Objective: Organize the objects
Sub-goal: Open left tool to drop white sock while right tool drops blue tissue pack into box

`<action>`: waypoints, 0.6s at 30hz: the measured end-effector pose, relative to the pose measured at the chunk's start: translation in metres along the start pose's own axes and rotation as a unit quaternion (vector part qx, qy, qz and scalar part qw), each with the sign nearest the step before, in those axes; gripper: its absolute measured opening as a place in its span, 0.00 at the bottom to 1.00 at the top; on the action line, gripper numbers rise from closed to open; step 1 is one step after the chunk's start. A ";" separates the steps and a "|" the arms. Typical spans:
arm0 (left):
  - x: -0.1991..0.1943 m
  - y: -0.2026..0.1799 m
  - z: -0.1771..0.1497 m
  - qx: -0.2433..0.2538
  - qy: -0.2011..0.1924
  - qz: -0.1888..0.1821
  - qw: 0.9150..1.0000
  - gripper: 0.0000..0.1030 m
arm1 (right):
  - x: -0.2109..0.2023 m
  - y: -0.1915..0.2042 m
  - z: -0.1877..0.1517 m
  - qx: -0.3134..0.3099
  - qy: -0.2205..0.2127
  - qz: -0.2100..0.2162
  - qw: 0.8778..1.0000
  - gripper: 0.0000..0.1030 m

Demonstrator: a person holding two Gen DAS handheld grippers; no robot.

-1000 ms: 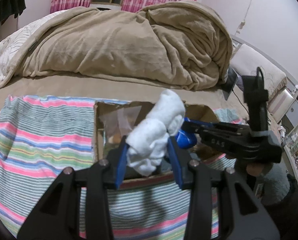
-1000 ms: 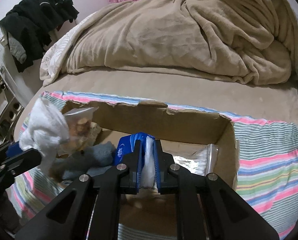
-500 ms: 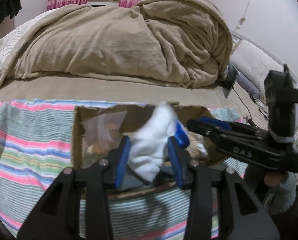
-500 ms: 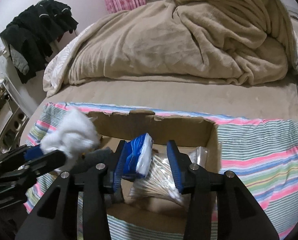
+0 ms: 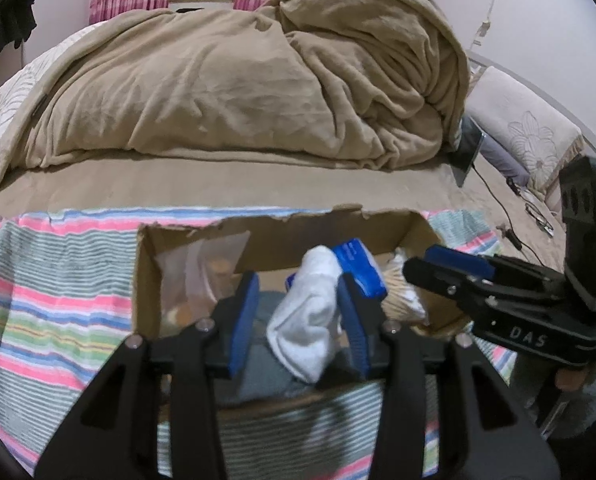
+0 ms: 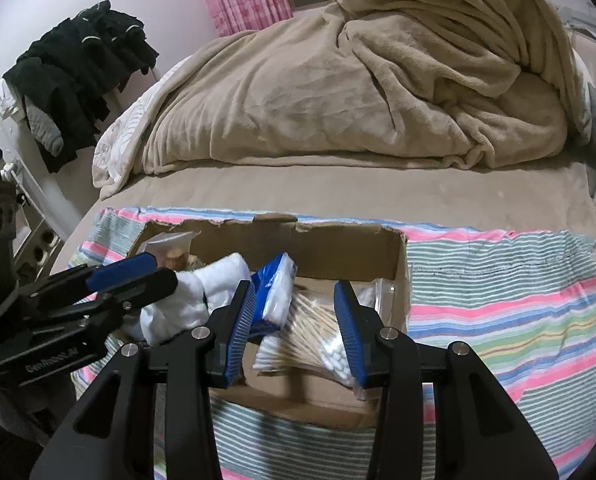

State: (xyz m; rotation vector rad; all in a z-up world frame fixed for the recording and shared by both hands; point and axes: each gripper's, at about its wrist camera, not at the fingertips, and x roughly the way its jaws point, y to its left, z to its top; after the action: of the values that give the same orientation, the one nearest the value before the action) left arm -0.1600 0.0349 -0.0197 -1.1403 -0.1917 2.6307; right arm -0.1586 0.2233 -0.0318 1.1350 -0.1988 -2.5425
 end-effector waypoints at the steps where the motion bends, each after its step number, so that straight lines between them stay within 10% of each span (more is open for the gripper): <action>1: -0.002 0.000 -0.001 -0.001 0.001 0.000 1.000 0.43 | 0.000 0.001 -0.001 0.000 0.002 0.001 1.000 0.42; 18: -0.060 0.006 -0.028 -0.015 -0.013 0.001 1.000 0.53 | -0.041 0.028 -0.025 -0.007 -0.003 0.003 1.000 0.62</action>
State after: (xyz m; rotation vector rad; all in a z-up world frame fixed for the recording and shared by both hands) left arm -0.1015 0.0116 0.0016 -1.1175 -0.2354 2.6533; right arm -0.1078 0.2132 -0.0124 1.1191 -0.1850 -2.5384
